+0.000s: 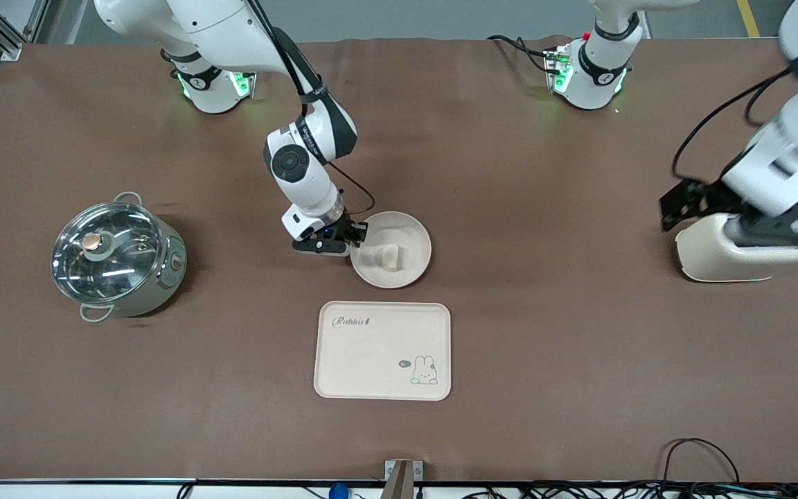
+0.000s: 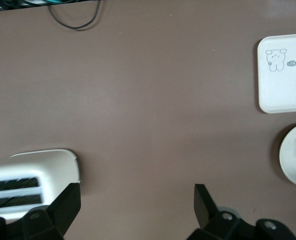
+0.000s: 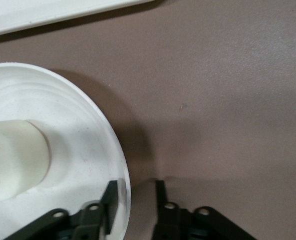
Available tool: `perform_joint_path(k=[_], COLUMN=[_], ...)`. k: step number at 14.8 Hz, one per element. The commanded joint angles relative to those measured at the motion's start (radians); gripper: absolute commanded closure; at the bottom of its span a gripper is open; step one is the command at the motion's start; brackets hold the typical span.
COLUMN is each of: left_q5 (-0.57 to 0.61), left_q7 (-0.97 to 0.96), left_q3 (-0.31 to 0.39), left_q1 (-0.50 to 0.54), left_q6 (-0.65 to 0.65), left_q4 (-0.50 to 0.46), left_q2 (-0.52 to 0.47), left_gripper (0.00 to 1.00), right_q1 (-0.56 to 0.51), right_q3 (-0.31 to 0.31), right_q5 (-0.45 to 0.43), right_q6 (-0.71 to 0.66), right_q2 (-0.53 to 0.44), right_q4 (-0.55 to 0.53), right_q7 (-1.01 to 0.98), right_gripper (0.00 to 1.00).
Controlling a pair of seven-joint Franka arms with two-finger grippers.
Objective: Place bun in plate and plate on tray
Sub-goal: 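Grip the plate rim with the right gripper and lift it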
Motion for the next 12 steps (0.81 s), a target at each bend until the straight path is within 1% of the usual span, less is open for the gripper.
perform_joint_path(k=[1, 2, 3, 4, 6, 7, 8, 10, 12], left_q5=[-0.023, -0.023, -0.022, -0.015, -0.022, -0.022, -0.025, -0.025, -0.028], left_q7=[0.104, 0.127, 0.133, 0.133, 0.11, 0.112, 0.112, 0.116, 0.118], left_q3=[0.095, 0.112, 0.114, 0.113, 0.109, 0.108, 0.106, 0.105, 0.105], left_q1=[-0.037, -0.039, -0.037, -0.033, -0.03, -0.031, -0.033, -0.036, -0.031], left_q6=[0.032, 0.054, 0.061, 0.069, 0.071, 0.051, 0.034, 0.034, 0.034], left_q4=[-0.186, -0.235, -0.247, -0.24, -0.185, -0.139, -0.111, -0.096, -0.094], left_q2=[-0.162, -0.193, -0.196, -0.187, -0.15, -0.123, -0.103, -0.09, -0.089], left_gripper=[0.0, 0.0, 0.0, 0.0, 0.0, 0.0, 0.0, 0.0, 0.0], right_q1=[0.026, 0.032, 0.034, 0.034, 0.032, 0.031, 0.029, 0.026, 0.005], right_q3=[-0.002, -0.004, -0.004, -0.004, -0.002, -0.001, 0.011, 0.03, 0.031], right_q5=[0.069, 0.086, 0.086, 0.086, 0.087, 0.09, 0.118, 0.217, 0.233], right_q6=[0.007, 0.007, 0.008, 0.008, 0.008, 0.01, 0.007, 0.005, -0.005], right_q2=[0.011, 0.01, 0.011, 0.013, 0.013, 0.013, 0.007, -0.015, -0.045], right_q4=[0.016, 0.018, 0.018, 0.021, 0.024, 0.024, 0.024, 0.024, 0.024], right_q7=[0.007, 0.007, 0.006, 0.006, 0.002, 0.004, 0.006, -0.01, -0.034], right_gripper=[0.94, 0.97, 0.98, 0.99, 1.0, 1.0, 1.0, 1.0, 1.0])
